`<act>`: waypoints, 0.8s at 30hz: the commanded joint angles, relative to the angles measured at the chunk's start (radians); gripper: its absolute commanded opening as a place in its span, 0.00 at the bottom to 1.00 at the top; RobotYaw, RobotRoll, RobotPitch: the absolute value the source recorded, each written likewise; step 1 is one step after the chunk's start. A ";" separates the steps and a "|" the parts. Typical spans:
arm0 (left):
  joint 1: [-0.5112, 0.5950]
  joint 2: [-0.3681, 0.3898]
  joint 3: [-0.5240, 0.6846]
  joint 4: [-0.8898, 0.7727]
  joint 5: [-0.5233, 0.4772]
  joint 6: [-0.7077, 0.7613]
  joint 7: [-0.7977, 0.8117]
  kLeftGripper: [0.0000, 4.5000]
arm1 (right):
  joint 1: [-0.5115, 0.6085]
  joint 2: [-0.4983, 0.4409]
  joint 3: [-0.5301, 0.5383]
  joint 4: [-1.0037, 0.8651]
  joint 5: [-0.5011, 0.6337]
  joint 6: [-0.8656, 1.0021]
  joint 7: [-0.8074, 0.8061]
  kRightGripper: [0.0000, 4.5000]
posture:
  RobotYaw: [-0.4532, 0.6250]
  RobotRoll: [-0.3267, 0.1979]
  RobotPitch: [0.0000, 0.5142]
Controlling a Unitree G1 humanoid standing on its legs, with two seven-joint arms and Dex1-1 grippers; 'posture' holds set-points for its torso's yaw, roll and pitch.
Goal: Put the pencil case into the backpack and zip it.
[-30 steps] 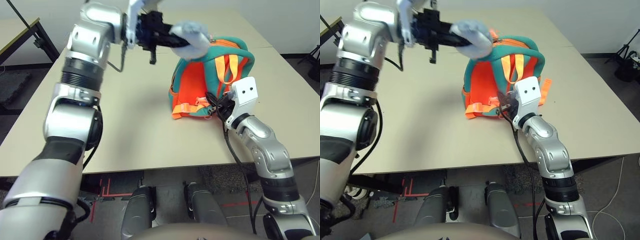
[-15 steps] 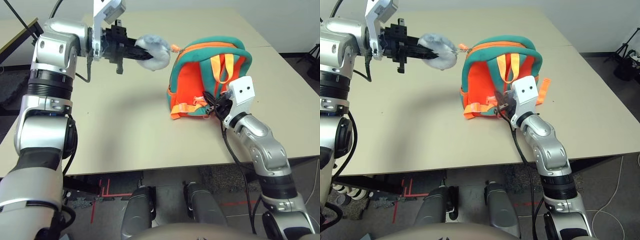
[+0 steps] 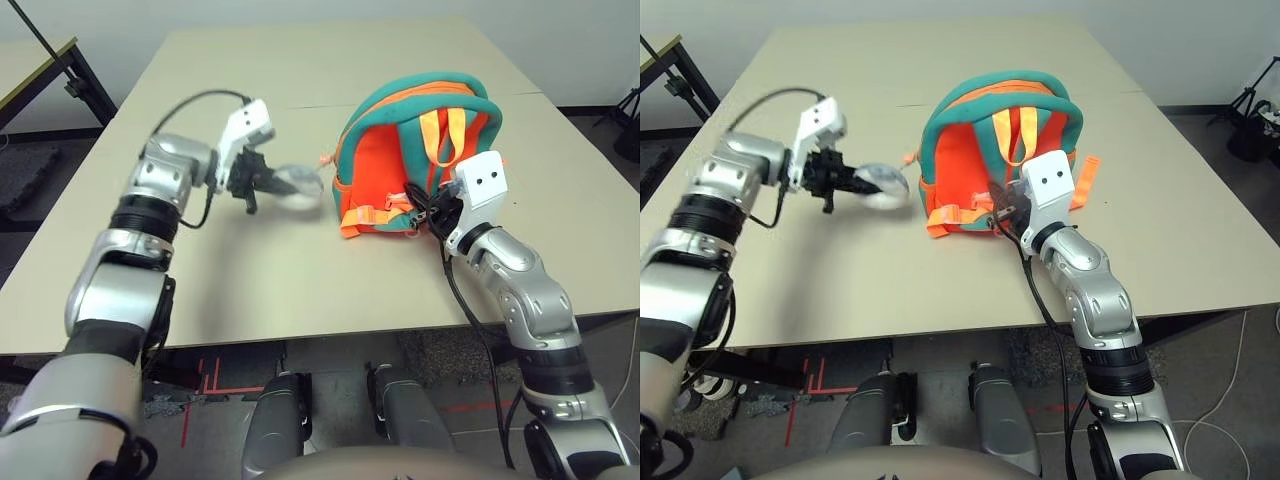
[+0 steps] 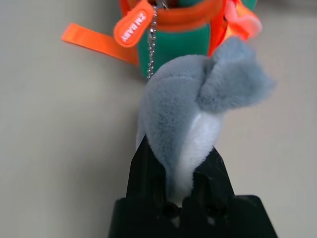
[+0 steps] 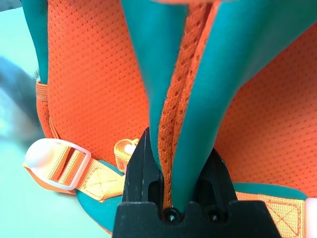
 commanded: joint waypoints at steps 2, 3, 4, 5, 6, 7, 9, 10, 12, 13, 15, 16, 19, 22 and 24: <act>0.021 -0.026 -0.030 0.097 0.063 -0.030 0.016 0.06 | 0.013 -0.006 0.009 0.033 -0.010 0.031 0.003 0.08 | 0.24 0.62 0.18; 0.016 -0.034 -0.027 0.108 0.063 -0.034 0.019 0.06 | 0.013 -0.006 0.009 0.032 -0.011 0.031 0.002 0.08 | 0.24 0.62 0.18; 0.012 -0.039 -0.022 0.116 0.060 -0.036 0.019 0.06 | 0.014 -0.006 0.009 0.031 -0.011 0.032 0.002 0.08 | 0.24 0.62 0.18; 0.007 -0.045 -0.016 0.120 0.056 -0.034 0.020 0.06 | 0.014 -0.007 0.009 0.030 -0.011 0.033 0.001 0.08 | 0.23 0.62 0.18; 0.004 -0.049 -0.012 0.123 0.053 -0.034 0.021 0.06 | 0.014 -0.007 0.009 0.029 -0.011 0.034 0.001 0.08 | 0.23 0.62 0.18; 0.002 -0.051 -0.007 0.124 0.052 -0.042 0.027 0.06 | 0.014 -0.006 0.009 0.028 -0.011 0.034 0.000 0.08 | 0.23 0.62 0.18; -0.008 -0.056 0.014 0.127 0.038 -0.044 0.042 0.06 | 0.013 -0.006 0.006 0.025 -0.008 0.038 0.000 0.08 | 0.23 0.62 0.19; -0.015 -0.057 0.027 0.125 0.026 -0.037 0.046 0.06 | 0.011 -0.007 0.004 0.022 -0.005 0.042 0.001 0.08 | 0.23 0.62 0.19; -0.030 -0.054 0.055 0.110 0.004 -0.005 0.043 0.14 | 0.005 -0.011 -0.004 0.012 0.015 0.066 0.014 0.08 | 0.23 0.62 0.19; -0.037 -0.051 0.069 0.101 -0.006 0.012 0.039 0.22 | 0.000 -0.016 -0.010 0.006 0.032 0.087 0.025 0.08 | 0.23 0.62 0.19; -0.046 -0.039 0.088 0.075 -0.021 0.044 0.017 0.37 | -0.014 -0.033 -0.024 -0.012 0.081 0.150 0.060 0.25 | 0.23 0.62 0.19; -0.048 -0.031 0.095 0.059 -0.026 0.062 0.003 0.44 | -0.022 -0.046 -0.034 -0.023 0.111 0.184 0.083 0.30 | 0.23 0.62 0.19; -0.045 -0.007 0.110 0.004 -0.041 0.110 -0.028 0.73 | -0.048 -0.108 -0.062 -0.058 0.200 0.287 0.163 0.56 | 0.23 0.62 0.19; -0.031 0.024 0.119 -0.062 -0.056 0.156 -0.051 0.99 | -0.085 -0.203 -0.103 -0.085 0.297 0.392 0.251 0.81 | 0.23 0.62 0.19; -0.020 0.038 0.122 -0.095 -0.061 0.178 -0.058 1.00 | -0.106 -0.249 -0.127 -0.085 0.334 0.432 0.278 0.97 | 0.23 0.62 0.19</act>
